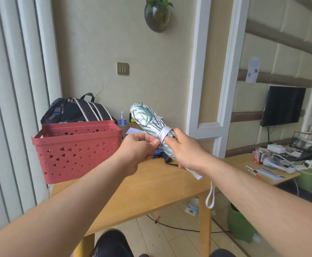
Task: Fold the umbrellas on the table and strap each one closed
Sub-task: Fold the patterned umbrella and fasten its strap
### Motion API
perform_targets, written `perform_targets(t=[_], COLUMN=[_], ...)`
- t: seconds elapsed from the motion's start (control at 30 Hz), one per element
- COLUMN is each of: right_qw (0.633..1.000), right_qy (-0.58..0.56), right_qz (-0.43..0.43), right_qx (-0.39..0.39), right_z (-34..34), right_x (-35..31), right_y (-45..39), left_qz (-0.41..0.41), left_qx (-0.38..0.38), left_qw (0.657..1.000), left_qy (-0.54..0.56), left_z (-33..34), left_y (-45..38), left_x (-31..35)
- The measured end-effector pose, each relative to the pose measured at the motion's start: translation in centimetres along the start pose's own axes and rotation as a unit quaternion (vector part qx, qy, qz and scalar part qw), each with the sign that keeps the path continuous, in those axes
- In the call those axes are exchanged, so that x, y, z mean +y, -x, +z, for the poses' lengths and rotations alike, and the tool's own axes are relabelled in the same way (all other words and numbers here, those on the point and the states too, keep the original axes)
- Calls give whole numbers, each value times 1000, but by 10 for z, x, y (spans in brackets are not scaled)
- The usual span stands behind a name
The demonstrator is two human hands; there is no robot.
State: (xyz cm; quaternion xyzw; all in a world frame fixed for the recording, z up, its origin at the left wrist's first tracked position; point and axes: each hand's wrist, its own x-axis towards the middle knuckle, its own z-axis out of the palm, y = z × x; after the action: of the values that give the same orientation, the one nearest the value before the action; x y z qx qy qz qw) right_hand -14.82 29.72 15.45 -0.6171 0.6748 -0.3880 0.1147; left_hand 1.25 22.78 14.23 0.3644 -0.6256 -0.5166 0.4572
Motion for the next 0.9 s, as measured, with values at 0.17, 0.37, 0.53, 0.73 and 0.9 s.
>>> perform_targets(t=[0.17,0.37,0.53,0.73,0.9], right_qw=[990,966,955,941,928], right_qy=[-128,-199,-216,-243,-263], right_qz=[59,141,172,197,226], right_qx=[-27,-84,-108,-129,-136], right_z=[6,8,6,4,-4], right_x=[3,4,-2,-8,-14], right_y=[-3,-5,-3,1,5], left_qz=[-118,-209,-164,114,368], left_qx=[-73,-100,-69,28,87], left_qw=[984,954,972,993,879], left_qy=[115,188,154,-22,-289], left_z=[-6,-5,-3,-4,-15], left_y=[2,5,4,6,5], left_x=[7,12,7,-10,-19])
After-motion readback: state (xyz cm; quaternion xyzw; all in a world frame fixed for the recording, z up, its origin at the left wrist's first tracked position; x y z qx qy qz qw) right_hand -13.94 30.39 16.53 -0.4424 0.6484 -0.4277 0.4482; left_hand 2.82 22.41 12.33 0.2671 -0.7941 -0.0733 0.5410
